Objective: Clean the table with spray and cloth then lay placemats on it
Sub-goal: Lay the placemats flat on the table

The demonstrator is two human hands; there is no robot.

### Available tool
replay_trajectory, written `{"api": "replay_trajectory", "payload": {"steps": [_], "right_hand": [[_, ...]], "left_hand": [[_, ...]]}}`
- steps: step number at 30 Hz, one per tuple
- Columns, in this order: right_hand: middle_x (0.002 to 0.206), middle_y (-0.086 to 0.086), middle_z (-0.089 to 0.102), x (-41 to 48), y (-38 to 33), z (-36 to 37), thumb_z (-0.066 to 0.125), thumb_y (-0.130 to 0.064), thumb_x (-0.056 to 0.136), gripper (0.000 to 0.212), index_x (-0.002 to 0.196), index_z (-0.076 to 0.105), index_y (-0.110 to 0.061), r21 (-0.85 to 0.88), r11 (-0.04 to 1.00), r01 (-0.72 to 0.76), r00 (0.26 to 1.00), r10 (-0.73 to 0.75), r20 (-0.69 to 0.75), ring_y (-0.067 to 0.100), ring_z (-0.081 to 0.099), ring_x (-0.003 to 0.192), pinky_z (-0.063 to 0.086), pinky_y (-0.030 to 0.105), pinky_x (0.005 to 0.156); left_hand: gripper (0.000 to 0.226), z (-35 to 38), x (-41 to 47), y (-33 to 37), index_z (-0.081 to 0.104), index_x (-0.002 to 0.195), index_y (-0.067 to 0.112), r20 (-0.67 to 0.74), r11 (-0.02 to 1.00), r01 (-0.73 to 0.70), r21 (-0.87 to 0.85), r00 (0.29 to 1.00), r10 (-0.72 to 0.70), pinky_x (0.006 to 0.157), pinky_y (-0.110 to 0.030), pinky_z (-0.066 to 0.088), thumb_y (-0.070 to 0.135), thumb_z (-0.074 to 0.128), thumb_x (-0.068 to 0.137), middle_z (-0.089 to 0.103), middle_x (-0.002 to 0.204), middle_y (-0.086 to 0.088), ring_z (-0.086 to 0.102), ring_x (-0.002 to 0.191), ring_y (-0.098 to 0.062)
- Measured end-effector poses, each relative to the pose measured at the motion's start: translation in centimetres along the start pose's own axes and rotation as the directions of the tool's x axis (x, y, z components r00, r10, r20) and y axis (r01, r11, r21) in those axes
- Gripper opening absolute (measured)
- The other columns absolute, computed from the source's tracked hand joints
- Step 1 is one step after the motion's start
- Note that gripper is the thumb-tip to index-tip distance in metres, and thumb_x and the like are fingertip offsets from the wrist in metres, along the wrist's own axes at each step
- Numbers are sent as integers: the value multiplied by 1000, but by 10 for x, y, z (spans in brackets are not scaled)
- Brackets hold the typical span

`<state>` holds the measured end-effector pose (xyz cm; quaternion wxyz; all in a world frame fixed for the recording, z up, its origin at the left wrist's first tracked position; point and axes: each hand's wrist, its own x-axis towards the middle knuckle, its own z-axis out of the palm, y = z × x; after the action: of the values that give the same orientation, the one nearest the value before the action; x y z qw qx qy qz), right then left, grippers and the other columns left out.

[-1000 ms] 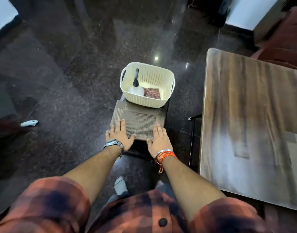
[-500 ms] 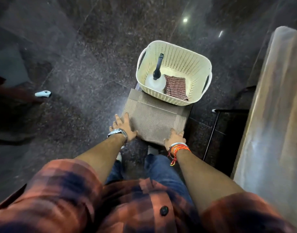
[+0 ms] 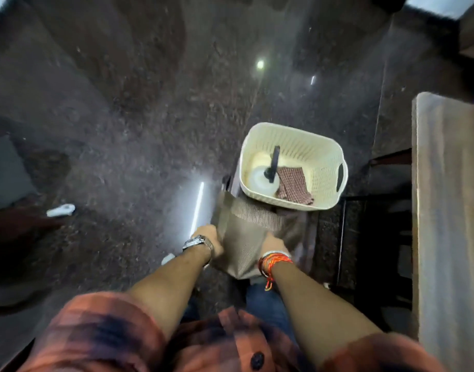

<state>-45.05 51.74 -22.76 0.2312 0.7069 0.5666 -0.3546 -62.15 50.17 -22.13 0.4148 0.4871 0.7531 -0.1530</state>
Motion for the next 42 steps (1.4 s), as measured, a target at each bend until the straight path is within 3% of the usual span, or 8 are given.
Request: {"api": "replay_trajectory", "payload": {"steps": [3,5,11,16,19,24,33,42], "right_hand": [[126,17,61,-30,-83,-8,59,-10,89,35,123,58,-1,-183,953,243,965,-217,149,31,56,119,45,35,94],[123,20,61,-42,-142,-14,60,-12,86,35,119,60,1,-169,939,300,950,-279,140,34,57,117,45,35,94],[118,17,55,-63,-256,-56,56,-16,83,32,113,60,-7,-76,913,400,901,-407,-150,39,59,109,48,42,91],[115,12,45,-50,-290,-119,43,-18,91,21,107,54,-11,-68,911,406,816,-395,-423,42,60,96,47,45,76],[117,11,44,-30,-303,-161,39,-17,93,20,107,53,-10,-67,925,373,774,-350,-527,40,61,95,45,43,70],[121,11,43,17,-319,-232,41,-16,94,21,110,52,-9,-60,952,300,765,-278,-582,39,62,94,42,41,66],[130,8,38,92,-310,-367,49,-13,88,29,116,49,-12,158,979,130,736,11,-676,34,64,93,47,39,69],[127,8,41,163,-259,-459,45,-12,90,25,114,50,-13,441,887,-136,639,419,-645,35,65,89,37,37,61]], "left_hand": [[39,-51,-6,-31,67,106,5,22,984,-97,146,995,95,77,-35,57,23,59,72,69,107,-17,68,96,-35],[41,-89,-5,-54,67,109,6,-4,952,-176,251,983,183,82,-37,56,26,56,74,68,112,-18,67,101,-37],[32,-186,9,-96,62,112,16,-222,864,-299,405,885,411,92,-37,45,32,49,88,67,119,-11,62,113,-30],[27,-257,34,-78,52,114,20,-430,832,-351,430,731,530,86,-37,36,34,39,94,71,106,-9,65,100,-28],[30,-293,54,-55,47,121,21,-450,787,-390,477,661,601,84,-37,33,32,36,95,72,97,-11,67,93,-29],[20,-360,106,-4,45,112,18,-397,702,-413,580,609,687,83,-38,33,27,35,96,73,93,-10,68,88,-29],[26,-471,177,123,38,123,15,-324,551,-503,665,470,821,87,-37,31,22,32,99,74,89,-10,67,85,-30],[25,-504,242,285,43,114,15,-32,168,-683,711,207,978,85,-38,32,28,26,103,73,84,-11,68,80,-30]]}}
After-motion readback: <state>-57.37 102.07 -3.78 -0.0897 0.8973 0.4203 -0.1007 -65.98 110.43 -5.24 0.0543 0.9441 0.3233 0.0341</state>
